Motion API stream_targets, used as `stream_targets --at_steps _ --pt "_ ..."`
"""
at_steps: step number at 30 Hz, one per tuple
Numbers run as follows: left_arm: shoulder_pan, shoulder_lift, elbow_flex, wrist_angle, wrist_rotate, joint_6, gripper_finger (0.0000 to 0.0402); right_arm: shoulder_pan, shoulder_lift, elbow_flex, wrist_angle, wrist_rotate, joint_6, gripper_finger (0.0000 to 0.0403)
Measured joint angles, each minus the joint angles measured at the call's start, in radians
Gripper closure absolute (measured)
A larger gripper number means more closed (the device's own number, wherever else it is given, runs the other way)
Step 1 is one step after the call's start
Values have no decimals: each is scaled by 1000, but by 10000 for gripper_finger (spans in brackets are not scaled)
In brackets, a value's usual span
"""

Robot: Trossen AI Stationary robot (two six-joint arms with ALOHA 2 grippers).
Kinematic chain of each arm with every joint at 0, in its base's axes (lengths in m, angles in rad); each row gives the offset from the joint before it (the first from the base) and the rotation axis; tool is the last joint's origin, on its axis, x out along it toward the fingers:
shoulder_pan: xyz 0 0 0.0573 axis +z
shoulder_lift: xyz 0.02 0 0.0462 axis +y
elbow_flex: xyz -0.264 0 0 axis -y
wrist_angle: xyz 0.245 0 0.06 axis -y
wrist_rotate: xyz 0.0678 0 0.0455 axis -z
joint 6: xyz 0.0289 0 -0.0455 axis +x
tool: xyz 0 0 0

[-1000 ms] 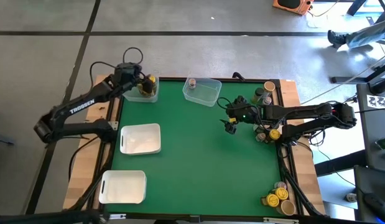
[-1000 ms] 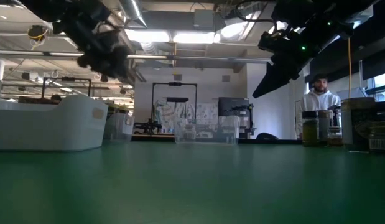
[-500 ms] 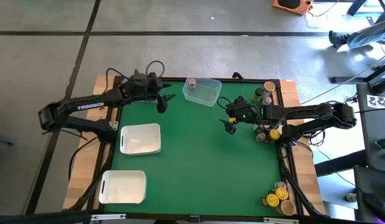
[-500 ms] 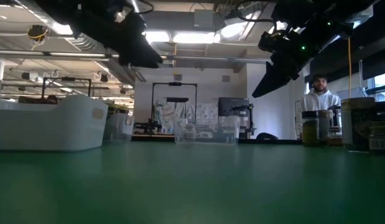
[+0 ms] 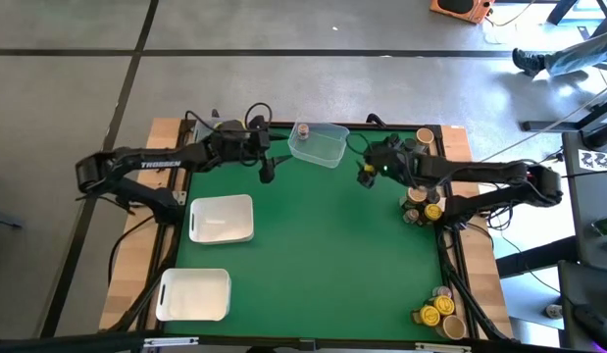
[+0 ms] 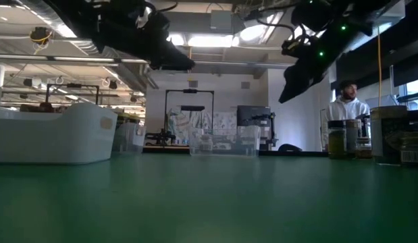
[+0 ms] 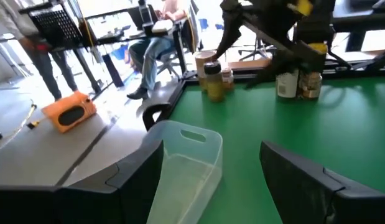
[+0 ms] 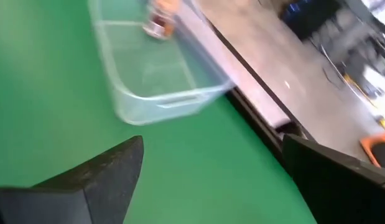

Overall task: Sort spices by type
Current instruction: Put the black seasoning bottle into the top white bin

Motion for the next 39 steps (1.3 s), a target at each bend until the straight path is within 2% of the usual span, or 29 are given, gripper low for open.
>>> stream_targets --at_steps 5,9,13,16,25,30,39 --pt "0 2 0 -25 1 -51 136 -103 -1 57 -117 -25 15 22" --pt "-5 2 0 -75 0 -81 136 -178 -1 60 -173 -43 18 22" --pt "-11 3 -5 -54 0 -114 136 -239 -1 60 -231 -45 50 22" --pt "-13 2 -5 -55 0 -131 136 -280 -1 60 -290 -85 52 22" --pt "-34 2 -5 -63 -3 -137 136 -412 0 60 -316 -204 -29 22" --pt "-45 2 -6 -63 -3 -137 136 -497 0 60 -358 -253 29 22" --pt "-45 2 -6 -63 -3 -122 136 -515 1 60 -419 -274 71 22"
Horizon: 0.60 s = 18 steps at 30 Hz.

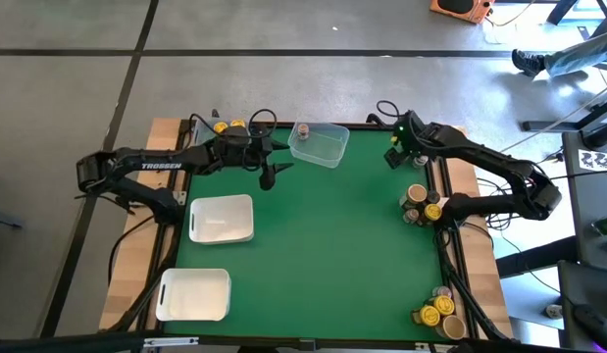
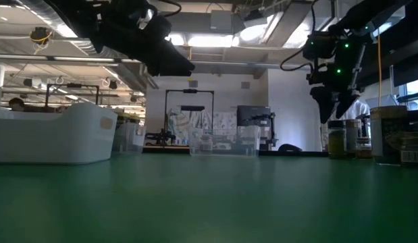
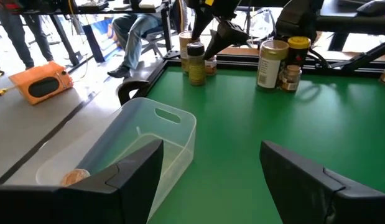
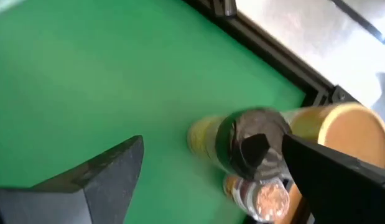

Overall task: Sort spices by type
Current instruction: Put the black seasoning bottle into the top white bin

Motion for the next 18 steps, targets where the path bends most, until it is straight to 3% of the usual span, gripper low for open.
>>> stream_targets --at_steps 18 --pt "2 0 0 0 0 31 136 0 86 3 65 -32 -27 22"
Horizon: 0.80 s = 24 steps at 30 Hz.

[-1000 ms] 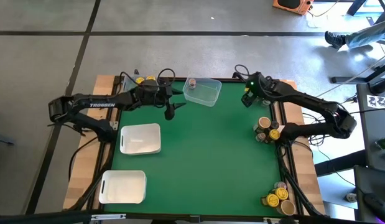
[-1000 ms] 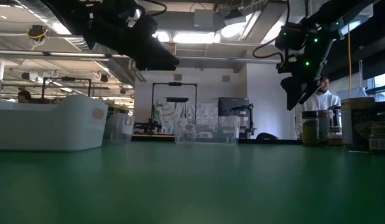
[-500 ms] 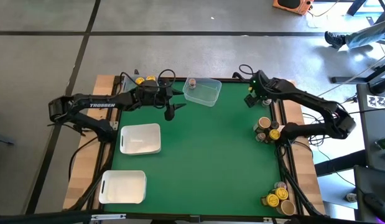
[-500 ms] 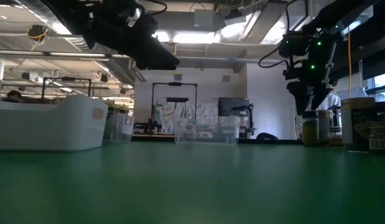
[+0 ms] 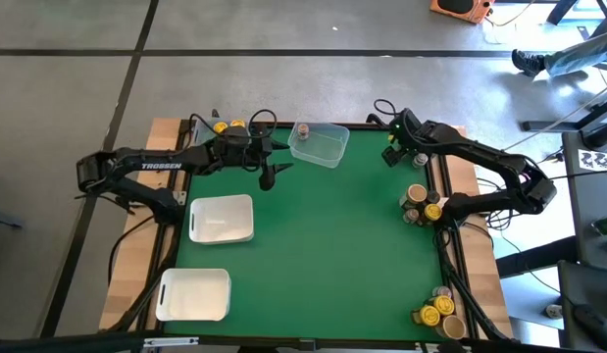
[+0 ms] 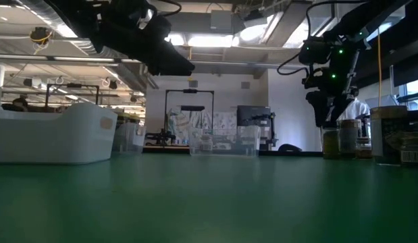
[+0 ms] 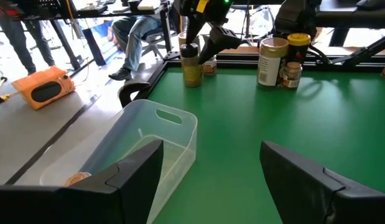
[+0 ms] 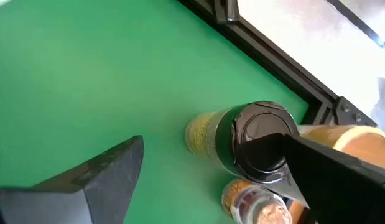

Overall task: Sort spices by type
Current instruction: Put the black seasoning bottle into the top white bin

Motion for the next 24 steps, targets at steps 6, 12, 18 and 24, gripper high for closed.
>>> stream_targets --at_steps 6,12,18,24 --pt "0 0 0 0 -5 5 136 1 0 0 5 -41 -4 22" --pt "0 0 0 0 -17 11 136 2 0 0 10 -67 -27 22" --pt "0 0 -1 0 -18 14 136 2 0 -1 23 -93 -47 22" --pt "0 0 -1 0 -18 14 136 2 0 -2 42 -119 -74 22"
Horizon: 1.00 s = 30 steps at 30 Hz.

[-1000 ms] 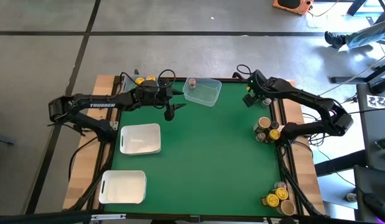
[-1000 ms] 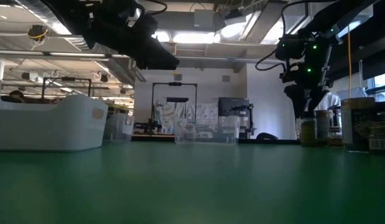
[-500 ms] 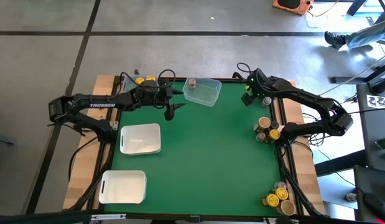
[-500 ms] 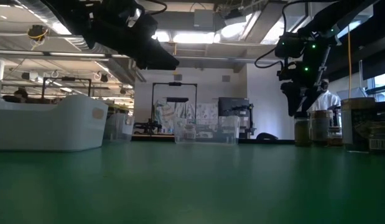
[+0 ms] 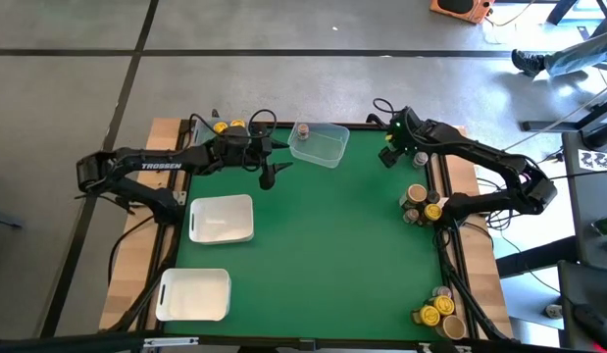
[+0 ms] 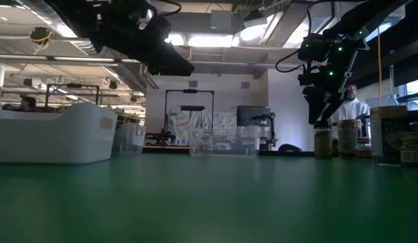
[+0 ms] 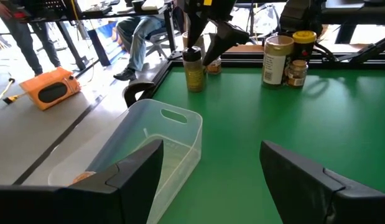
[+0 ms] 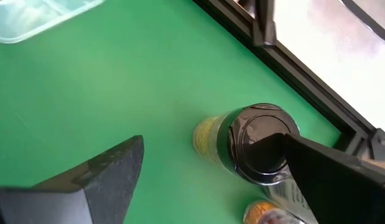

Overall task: Sort spices by type
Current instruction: Put the black seasoning bottle into the top white bin

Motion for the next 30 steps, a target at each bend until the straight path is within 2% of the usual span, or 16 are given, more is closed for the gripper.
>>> stream_targets --at_steps 9,19,24,30 --pt "0 0 0 0 0 -4 136 70 8 76 -40 -61 -25 22" --pt "0 0 0 -1 0 -5 136 84 8 106 -90 59 26 22" --pt "0 0 0 -3 0 -8 136 69 44 78 -69 -11 46 22" --pt "0 0 0 -8 0 -12 136 71 116 72 -49 17 51 22"
